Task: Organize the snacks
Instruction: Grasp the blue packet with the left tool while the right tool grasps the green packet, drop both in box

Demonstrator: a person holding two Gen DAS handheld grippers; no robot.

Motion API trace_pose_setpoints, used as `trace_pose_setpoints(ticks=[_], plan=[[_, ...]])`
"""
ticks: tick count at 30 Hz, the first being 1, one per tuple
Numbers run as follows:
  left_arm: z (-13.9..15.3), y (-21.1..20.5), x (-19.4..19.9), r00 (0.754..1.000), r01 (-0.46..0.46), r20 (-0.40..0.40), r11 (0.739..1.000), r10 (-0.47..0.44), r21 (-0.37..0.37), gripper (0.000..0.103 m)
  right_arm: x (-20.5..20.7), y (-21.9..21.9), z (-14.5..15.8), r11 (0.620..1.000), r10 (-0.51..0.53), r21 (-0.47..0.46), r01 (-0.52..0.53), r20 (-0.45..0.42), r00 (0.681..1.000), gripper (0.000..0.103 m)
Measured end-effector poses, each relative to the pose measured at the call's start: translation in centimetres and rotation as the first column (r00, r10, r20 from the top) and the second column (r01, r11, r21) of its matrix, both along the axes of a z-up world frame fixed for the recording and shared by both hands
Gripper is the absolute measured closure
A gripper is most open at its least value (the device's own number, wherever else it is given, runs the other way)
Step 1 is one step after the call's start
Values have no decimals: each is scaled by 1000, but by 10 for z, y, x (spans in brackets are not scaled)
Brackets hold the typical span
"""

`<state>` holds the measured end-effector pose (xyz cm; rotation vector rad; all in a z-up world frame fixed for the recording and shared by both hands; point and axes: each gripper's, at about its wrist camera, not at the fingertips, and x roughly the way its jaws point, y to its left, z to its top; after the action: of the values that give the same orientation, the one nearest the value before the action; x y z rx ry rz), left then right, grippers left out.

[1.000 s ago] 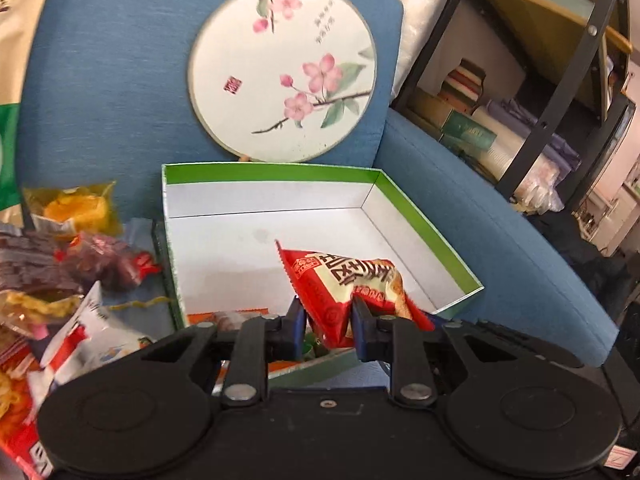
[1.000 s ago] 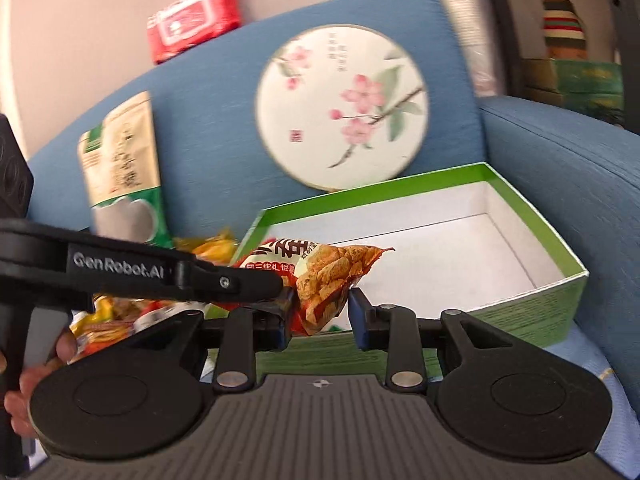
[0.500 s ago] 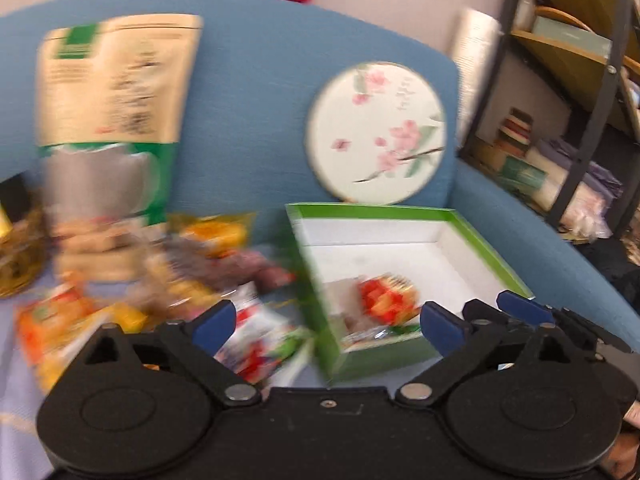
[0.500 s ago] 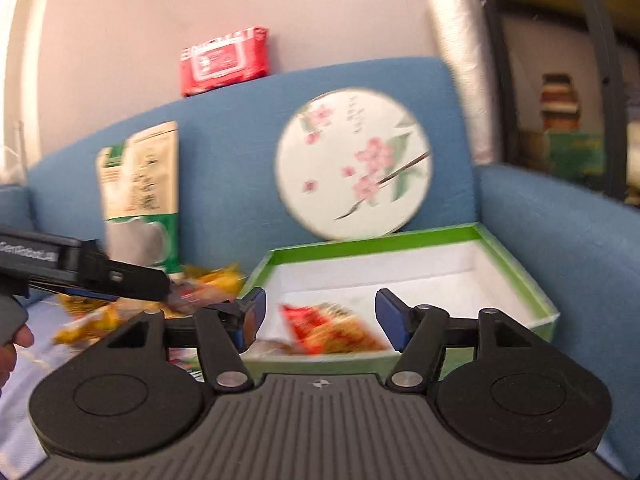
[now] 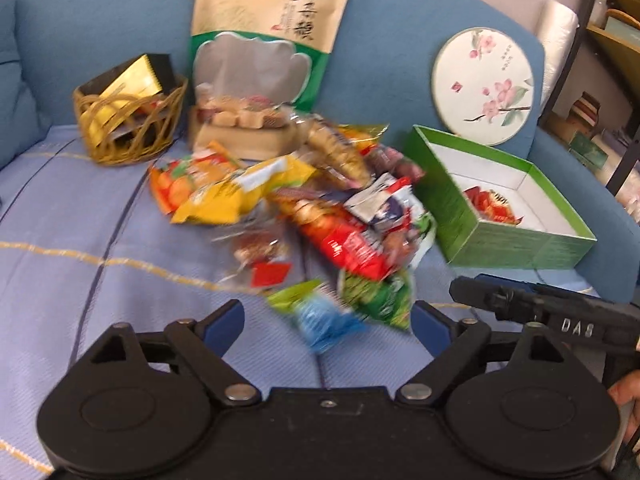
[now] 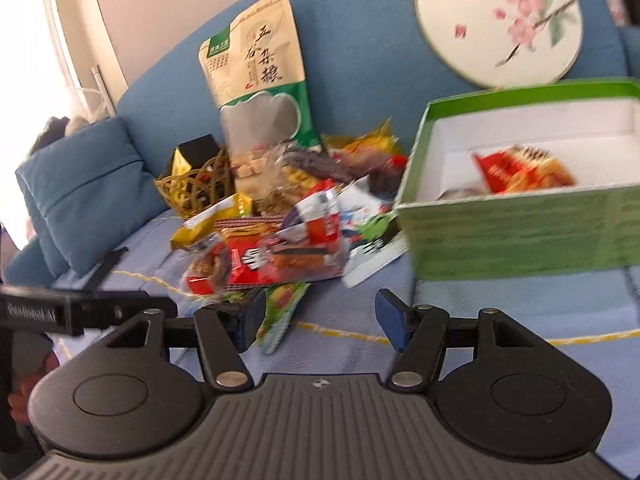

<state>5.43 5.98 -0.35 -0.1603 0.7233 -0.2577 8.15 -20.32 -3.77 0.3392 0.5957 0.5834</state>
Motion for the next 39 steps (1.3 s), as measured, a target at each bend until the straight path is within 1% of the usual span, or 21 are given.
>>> trace_pose_setpoints(ticks=[4,5,7,8,9,10,12,13,15,17,18,19,20,23,26,28,29,30,33,36,39], plan=[[-3,13,-3,1000,-24,-9,999,24,-45,0,17,20,-7,997,58,59,-54,-65,996,3],[-3,14,-2,1000,-25,-12,998,25,-51,0,20,26,-7,997,63,56,-59,-69,996,3],[-4,13,1,1000,-23,-20,999,22,-48,0,24,41,-10,997,76,8,-76,-56,996,5],[-5,11,2,1000,-19,-25,999,18,-46,0,24,47,-11,995,91,-37,-93,-54,994,35],[-6,10,3,999,-9,-31,999,8,-44,0,22,47,-10,992,119,-38,-121,-52,992,41],[-7,8,5,999,0,-35,999,-1,-42,0,19,47,-6,991,120,-55,-123,-50,991,45],[-10,3,9,999,1,-38,999,-2,-32,0,8,45,4,985,112,-132,-114,-22,993,46],[-12,0,12,999,-3,-39,1000,2,-23,0,2,42,7,982,107,-153,-107,-8,994,46],[-15,-5,19,999,-14,-45,1000,13,-21,0,-9,33,6,978,94,-183,-96,-20,995,46],[-19,-11,26,998,-30,-58,1000,30,-5,1,-14,23,5,980,84,-179,-90,-40,996,46],[-21,-14,29,997,-35,-64,999,36,9,10,-14,19,4,982,78,-171,-86,-52,996,46],[-24,-17,34,996,-38,-74,999,40,29,15,-13,16,3,984,73,-157,-81,-59,996,45],[-28,-19,36,996,-36,-81,999,40,41,17,-11,14,1,986,71,-146,-81,-67,995,45],[-31,-26,39,997,-29,-62,996,35,89,17,-7,14,-1,990,62,-123,-71,-79,995,44],[-33,-30,41,998,-32,-57,994,39,109,16,-6,18,0,989,62,-130,-71,-70,996,44],[-35,-32,42,998,-35,-47,992,42,125,17,-6,20,0,988,65,-136,-73,-67,996,45],[-36,-33,42,998,-35,-38,989,40,145,18,-7,21,0,987,68,-145,-76,-62,996,46],[-35,-35,41,999,-29,-35,988,35,154,21,-7,21,1,985,71,-150,-79,-57,996,46],[-30,-30,37,998,-28,-59,992,35,124,28,-9,19,6,984,77,-158,-83,-46,996,47],[-19,-28,25,998,-17,-65,993,24,115,28,-13,15,17,984,90,-155,-89,-3,996,48],[0,-31,15,999,3,-44,994,2,107,29,-16,5,29,989,81,-125,-74,48,996,48]])
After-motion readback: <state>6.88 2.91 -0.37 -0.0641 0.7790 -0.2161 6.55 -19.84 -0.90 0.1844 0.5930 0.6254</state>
